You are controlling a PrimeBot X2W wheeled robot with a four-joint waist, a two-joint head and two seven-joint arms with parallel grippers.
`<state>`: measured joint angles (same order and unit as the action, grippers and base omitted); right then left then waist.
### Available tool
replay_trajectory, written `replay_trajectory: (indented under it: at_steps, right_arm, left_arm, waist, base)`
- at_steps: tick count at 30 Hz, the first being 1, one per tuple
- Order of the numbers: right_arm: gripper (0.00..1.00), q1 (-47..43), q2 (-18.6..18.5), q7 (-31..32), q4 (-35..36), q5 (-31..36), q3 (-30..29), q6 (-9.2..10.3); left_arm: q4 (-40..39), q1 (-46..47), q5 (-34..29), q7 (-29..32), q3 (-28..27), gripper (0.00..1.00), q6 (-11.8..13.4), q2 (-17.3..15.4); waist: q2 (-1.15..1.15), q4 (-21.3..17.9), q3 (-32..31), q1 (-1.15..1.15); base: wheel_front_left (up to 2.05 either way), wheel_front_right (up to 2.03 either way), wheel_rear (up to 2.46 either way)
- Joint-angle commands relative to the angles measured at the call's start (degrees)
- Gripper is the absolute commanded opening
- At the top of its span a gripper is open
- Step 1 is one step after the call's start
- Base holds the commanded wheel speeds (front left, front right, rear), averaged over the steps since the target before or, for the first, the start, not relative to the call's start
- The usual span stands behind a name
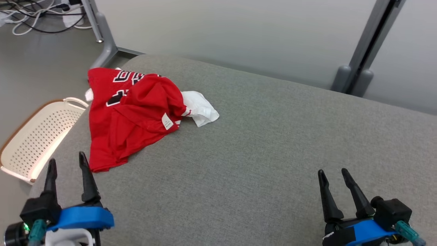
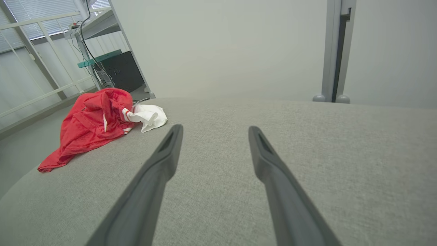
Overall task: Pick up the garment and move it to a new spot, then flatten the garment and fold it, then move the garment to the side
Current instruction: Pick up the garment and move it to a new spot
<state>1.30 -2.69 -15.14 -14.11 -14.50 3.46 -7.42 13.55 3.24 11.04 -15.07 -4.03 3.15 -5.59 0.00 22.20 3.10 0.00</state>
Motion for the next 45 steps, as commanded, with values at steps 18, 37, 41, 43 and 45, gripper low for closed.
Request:
replay_trajectory:
  at_steps: [18, 37, 41, 43, 45]
  right_arm:
    - [1.0, 8.6, -0.3, 2.5, 11.3, 7.1, -2.2, -0.13]
    - [1.0, 9.6, -0.3, 3.6, 15.1, 6.8, -3.6, -0.13]
    - [1.0, 9.7, -0.3, 3.7, 14.7, 6.6, -3.4, -0.13]
    - [1.0, 9.5, -0.3, 3.7, 14.4, 6.5, -3.3, -0.13]
    - [1.0, 9.0, -0.3, 3.5, 14.1, 6.3, -3.1, -0.13]
  left_arm:
    - [11.2, 30.3, 5.0, 2.4, -5.1, 1.0, -2.5, -9.9]
    - [38.6, 39.6, 7.2, 18.3, -1.1, 1.0, -7.2, -13.0]
    - [40.8, 40.5, 7.4, 20.2, -0.1, 0.24, -7.7, -12.9]
    - [40.8, 40.8, 7.0, 19.0, 0.4, 0.0, -8.0, -13.3]
    - [40.1, 41.4, 6.5, 16.9, 0.8, 0.0, -8.1, -13.8]
  waist:
    - [0.0, -14.5, 17.9, 0.0]
    - [0.0, -17.1, 21.8, 0.0]
    - [0.0, -17.0, 21.0, 0.0]
    - [0.0, -17.0, 20.4, 0.0]
    - [0.0, -17.0, 19.6, 0.0]
  base:
    - [0.0, 0.0, 0.0]
    - [0.0, 0.0, 0.0]
    - [0.0, 0.0, 0.0]
    - [0.0, 0.0, 0.0]
    - [0.0, 0.0, 0.0]
